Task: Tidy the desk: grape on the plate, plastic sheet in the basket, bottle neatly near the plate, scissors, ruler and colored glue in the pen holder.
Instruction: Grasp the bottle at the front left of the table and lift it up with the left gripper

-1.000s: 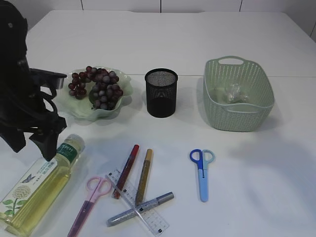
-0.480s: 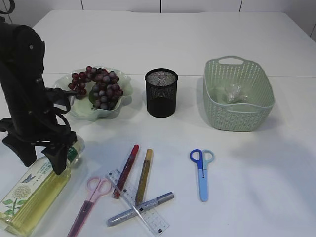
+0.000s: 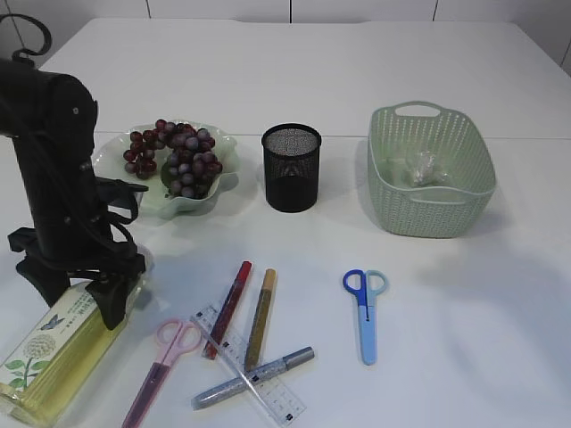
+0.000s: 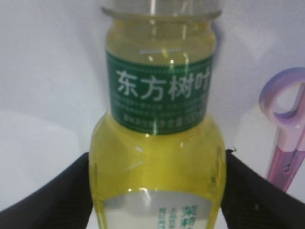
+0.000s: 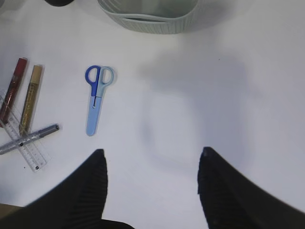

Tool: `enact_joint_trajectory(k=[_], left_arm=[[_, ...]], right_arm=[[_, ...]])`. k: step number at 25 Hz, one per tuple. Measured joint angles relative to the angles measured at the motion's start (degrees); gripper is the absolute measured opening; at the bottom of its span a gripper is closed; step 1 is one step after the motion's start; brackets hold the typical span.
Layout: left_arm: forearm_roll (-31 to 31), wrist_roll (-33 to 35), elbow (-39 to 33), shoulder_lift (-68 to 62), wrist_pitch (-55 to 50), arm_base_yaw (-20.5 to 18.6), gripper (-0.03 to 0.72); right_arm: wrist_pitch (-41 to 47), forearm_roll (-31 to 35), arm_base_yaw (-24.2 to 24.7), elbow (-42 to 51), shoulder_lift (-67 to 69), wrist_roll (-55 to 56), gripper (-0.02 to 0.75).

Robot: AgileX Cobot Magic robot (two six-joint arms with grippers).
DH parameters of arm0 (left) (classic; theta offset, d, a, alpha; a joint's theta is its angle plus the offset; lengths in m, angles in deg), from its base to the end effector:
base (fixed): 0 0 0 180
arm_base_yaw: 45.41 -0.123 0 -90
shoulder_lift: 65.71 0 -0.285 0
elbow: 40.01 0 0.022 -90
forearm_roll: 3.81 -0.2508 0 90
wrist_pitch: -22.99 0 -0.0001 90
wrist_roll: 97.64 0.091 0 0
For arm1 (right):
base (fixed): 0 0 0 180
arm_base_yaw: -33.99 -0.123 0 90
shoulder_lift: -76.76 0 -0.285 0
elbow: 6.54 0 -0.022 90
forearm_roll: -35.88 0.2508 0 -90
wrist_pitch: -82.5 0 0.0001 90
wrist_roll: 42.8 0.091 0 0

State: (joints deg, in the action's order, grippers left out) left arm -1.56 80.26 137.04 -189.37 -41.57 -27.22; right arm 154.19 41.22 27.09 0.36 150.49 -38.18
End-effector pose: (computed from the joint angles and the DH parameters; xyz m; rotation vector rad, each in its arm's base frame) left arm 0.3360 -0.1138 0.1391 -0.3823 -2.9188 -0.0017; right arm 0.2037 0.0328 0.3789 -0.0430 2.6638 0.1928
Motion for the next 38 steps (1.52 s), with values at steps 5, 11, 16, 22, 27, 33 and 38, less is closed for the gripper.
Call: enact_joint_trajectory(k=[5, 11, 16, 22, 27, 33, 38], left_arm=[[0.00, 0.18, 0.00, -1.37, 0.38, 0.00, 0.564], [0.14, 0.27, 0.00, -1.59, 0.52, 0.00, 0.546], [0.14, 0.31, 0.23, -1.59, 0.28, 0.00, 0.453], [0.41, 0.41, 0.31, -1.59, 0.14, 0.00, 0.429], [0.81, 0.56, 0.31, -1.59, 0.25, 0.00, 0.428], [3.96, 0.60, -5.35, 2.02, 3.54, 0.00, 0.427], [5.21, 0.60, -11.01, 7.71, 7.62, 0.00, 0.426]], right_arm=[[0.00, -0.45, 0.00, 0.00, 0.00, 0.00, 0.473], [0.00, -0.88, 0.00, 0.00, 0.00, 0.00, 0.473], [0.00, -1.01, 0.00, 0.00, 0.00, 0.00, 0.473], [0.00, -1.16, 0.00, 0.00, 0.00, 0.00, 0.473], [0.00, -1.51, 0.00, 0.00, 0.00, 0.00, 0.473], [0.00, -1.74, 0.00, 0.00, 0.00, 0.00, 0.472], [0.00, -1.74, 0.00, 0.00, 0.00, 0.00, 0.472]])
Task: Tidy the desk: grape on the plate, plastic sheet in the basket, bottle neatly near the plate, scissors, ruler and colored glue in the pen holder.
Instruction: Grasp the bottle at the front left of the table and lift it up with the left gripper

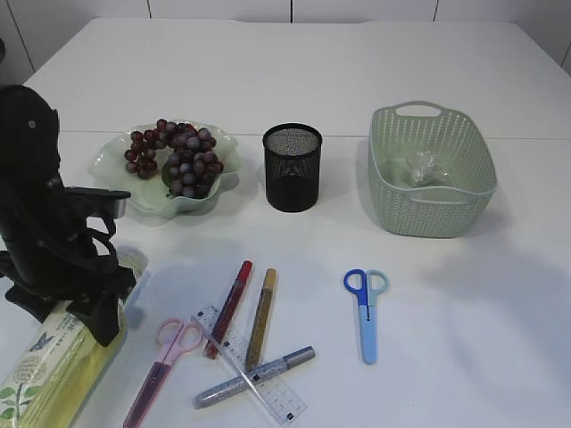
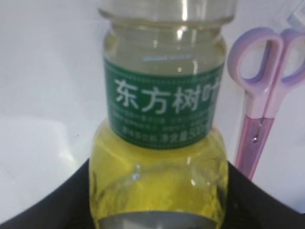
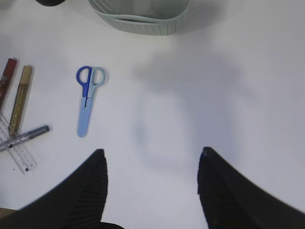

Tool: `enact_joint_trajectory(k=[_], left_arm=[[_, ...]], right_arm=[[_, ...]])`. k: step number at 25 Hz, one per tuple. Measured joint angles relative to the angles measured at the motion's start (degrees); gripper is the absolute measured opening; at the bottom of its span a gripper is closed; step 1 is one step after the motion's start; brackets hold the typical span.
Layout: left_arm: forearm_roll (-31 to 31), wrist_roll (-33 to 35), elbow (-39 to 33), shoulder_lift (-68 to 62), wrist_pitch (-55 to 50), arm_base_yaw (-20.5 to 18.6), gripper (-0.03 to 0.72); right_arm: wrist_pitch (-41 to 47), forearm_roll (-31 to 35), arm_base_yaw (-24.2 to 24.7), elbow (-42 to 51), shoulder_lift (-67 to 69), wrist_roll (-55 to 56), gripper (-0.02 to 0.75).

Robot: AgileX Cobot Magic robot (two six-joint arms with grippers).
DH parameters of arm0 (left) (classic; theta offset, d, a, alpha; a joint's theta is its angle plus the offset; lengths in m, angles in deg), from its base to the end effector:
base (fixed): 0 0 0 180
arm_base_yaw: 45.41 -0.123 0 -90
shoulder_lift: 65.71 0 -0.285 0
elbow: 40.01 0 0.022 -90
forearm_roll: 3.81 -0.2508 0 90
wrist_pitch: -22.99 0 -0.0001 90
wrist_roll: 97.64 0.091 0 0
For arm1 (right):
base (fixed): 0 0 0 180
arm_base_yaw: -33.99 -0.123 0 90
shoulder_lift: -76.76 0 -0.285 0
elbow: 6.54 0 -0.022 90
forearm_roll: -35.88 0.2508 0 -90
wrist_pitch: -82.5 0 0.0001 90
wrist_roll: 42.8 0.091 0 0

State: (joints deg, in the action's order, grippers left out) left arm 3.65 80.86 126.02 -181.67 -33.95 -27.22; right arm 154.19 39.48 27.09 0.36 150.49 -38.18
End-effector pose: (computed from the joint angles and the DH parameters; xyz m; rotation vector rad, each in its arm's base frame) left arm 0.3015 -0.1095 0.1453 -0.3202 -2.9861 0.1244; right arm 0.2040 0.0302 0.3787 -0.0463 2.6630 0.1514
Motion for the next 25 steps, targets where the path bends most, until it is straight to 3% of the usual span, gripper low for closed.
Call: enact_joint_trajectory(k=[16, 25], left_arm=[[-3.92, -8.40, -15.60, 25.14, 22.07, 0.00, 0.426], [-4.27, -8.67, -25.04, 35.92, 45.48, 0.00, 0.426]], right_arm=[[0.00, -0.14, 0.00, 0.00, 0.00, 0.00, 0.472], [0.00, -1.66, 0.00, 0.00, 0.00, 0.00, 0.472]])
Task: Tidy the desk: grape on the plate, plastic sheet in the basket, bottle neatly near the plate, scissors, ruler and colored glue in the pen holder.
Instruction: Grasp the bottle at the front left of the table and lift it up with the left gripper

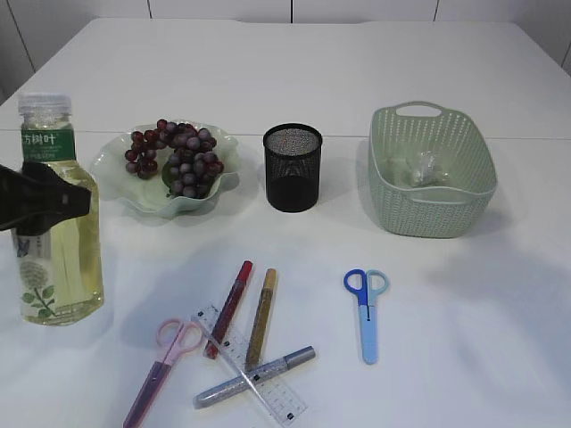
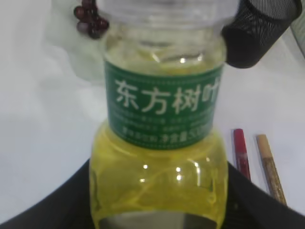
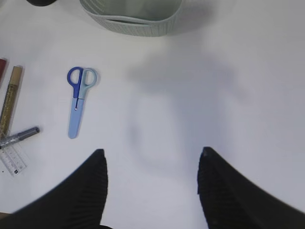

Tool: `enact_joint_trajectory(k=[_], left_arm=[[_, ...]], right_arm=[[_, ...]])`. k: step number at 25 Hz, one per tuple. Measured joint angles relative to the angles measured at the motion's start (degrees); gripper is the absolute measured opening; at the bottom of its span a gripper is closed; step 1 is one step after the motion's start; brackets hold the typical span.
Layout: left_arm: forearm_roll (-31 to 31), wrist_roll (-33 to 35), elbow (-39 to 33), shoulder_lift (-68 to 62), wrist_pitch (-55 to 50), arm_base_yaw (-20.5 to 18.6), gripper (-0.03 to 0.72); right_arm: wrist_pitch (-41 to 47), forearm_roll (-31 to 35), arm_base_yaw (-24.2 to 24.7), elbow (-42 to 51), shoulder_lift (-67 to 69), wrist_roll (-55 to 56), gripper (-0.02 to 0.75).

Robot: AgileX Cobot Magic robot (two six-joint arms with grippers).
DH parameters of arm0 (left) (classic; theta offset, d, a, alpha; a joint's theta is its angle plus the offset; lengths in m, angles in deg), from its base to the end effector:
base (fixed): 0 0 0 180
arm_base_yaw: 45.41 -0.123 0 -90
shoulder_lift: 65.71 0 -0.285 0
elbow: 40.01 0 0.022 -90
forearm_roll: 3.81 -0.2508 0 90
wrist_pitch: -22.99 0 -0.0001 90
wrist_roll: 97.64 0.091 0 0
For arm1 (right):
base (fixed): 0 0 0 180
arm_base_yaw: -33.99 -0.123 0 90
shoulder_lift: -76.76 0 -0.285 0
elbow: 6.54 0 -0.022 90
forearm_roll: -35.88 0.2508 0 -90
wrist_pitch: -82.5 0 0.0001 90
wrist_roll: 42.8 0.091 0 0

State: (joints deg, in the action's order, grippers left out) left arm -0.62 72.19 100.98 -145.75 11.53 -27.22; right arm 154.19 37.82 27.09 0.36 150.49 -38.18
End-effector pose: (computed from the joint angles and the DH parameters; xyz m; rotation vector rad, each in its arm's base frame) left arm 0.2370 -0.0789 0.2420 0.1038 2.2932 -0.2994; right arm 0.2044 0.0277 0.3785 -0.0493 2.6617 0.1119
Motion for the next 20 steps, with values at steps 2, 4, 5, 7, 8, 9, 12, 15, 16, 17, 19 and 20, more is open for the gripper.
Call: enact_joint_trajectory(k=[2, 4, 5, 7, 8, 9, 12, 15, 16, 17, 19, 20], left_arm=[[-0.36, 0.00, -2.85, 0.26, 5.75, 0.00, 0.426], [-0.54, 0.00, -6.44, 0.26, 12.63, 0.00, 0.426], [-0.63, 0.21, -8.07, 0.26, 16.00, 0.00, 0.426], [-0.36, 1.72, -11.82, 0.26, 24.46, 0.00, 0.426], [0.04, 2.92, -13.39, 0.26, 27.87, 0.00, 0.426], [0.81, 4.37, -14.47, 0.06, 31.62, 0.00, 0.426], [2.34, 8.73, -16.71, -1.94, 40.04, 0.00, 0.426], [2.88, 11.10, -17.21, -5.27, 46.28, 0.00, 0.426], [3.26, 11.48, -17.21, -6.81, 48.57, 0.00, 0.426], [3.71, 11.76, -17.21, -8.18, 51.09, 0.00, 0.426], [4.72, 11.90, -17.21, -11.72, 56.56, 0.00, 0.426], [5.11, 11.97, -17.21, -13.19, 58.75, 0.00, 0.426]], right_arm=[[0.00, -0.22, 0.00, 0.00, 0.00, 0.00, 0.472], [0.00, -0.59, 0.00, 0.00, 0.00, 0.00, 0.472], [0.00, -0.72, 0.00, 0.00, 0.00, 0.00, 0.471], [0.00, -0.86, 0.00, 0.00, 0.00, 0.00, 0.472], [0.00, -0.86, 0.00, 0.00, 0.00, 0.00, 0.472], [0.00, -0.96, 0.00, 0.00, 0.00, 0.00, 0.471], [0.00, -0.95, 0.00, 0.00, 0.00, 0.00, 0.470], [0.00, -0.95, 0.00, 0.00, 0.00, 0.00, 0.470], [0.00, -0.95, 0.00, 0.00, 0.00, 0.00, 0.470], [0.00, -0.95, 0.00, 0.00, 0.00, 0.00, 0.470], [0.00, -0.98, 0.00, 0.00, 0.00, 0.00, 0.470], [0.00, -0.98, 0.00, 0.00, 0.00, 0.00, 0.470]])
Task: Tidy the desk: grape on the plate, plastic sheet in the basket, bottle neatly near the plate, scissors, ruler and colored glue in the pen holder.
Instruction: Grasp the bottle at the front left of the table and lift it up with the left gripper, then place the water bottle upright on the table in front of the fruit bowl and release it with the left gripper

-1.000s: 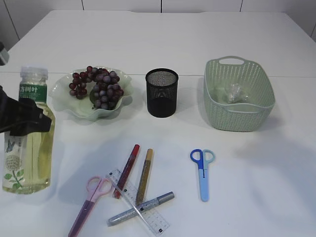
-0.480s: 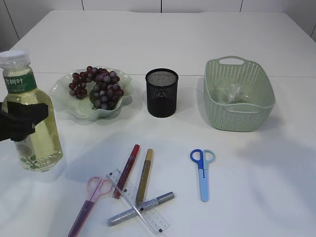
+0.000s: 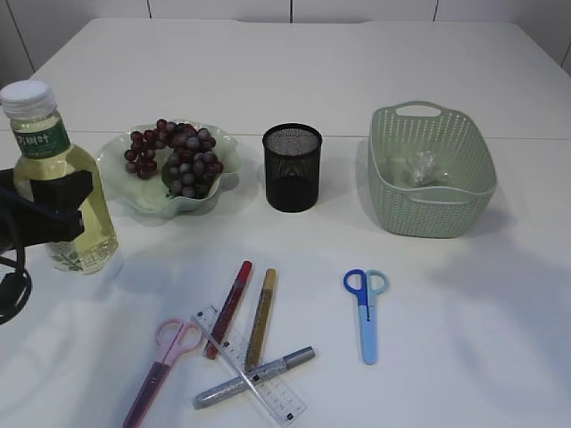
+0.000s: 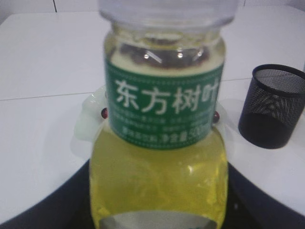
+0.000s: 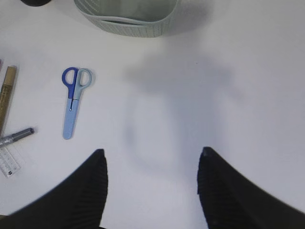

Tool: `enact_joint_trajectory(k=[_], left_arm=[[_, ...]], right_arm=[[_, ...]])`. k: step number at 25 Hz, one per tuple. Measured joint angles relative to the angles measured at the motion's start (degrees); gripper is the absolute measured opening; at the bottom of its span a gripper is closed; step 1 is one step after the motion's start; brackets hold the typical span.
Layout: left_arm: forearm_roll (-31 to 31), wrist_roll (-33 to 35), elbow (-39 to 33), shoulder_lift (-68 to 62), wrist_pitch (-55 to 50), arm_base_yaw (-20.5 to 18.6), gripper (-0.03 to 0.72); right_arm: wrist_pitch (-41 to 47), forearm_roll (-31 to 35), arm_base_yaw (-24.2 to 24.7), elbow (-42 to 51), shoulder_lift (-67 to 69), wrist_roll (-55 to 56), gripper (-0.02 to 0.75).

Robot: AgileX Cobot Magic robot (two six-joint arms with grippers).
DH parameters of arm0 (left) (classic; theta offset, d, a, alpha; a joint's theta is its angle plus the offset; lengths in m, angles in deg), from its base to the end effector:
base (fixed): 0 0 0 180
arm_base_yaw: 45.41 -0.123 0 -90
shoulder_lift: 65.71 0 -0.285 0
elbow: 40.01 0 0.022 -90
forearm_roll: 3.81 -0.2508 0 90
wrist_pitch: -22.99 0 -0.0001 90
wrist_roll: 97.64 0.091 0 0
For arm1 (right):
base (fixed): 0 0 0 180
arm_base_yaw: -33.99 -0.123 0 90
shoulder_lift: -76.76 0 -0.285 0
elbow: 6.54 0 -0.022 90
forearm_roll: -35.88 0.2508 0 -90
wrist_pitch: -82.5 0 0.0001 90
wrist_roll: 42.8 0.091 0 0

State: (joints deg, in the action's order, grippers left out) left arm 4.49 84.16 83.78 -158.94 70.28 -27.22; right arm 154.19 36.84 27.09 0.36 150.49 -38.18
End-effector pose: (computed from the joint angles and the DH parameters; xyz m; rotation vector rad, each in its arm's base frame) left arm 0.2413 -0.0691 0.1832 0.1474 1.7844 -0.1813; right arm 0.2045 0.0262 0.3785 -0.0512 2.6608 0.0886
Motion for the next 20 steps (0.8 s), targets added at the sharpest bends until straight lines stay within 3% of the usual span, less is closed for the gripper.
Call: enact_joint_trajectory(k=[6, 20], left_arm=[[0.88, 0.15, 0.00, -8.98, 12.03, 0.00, 0.426], [-1.27, 0.15, 5.10, -17.99, 13.65, 0.00, 0.426]], right_arm=[[-0.12, -0.10, 0.00, 0.00, 0.00, 0.00, 0.470], [-0.01, -0.32, 0.00, 0.00, 0.00, 0.00, 0.471]])
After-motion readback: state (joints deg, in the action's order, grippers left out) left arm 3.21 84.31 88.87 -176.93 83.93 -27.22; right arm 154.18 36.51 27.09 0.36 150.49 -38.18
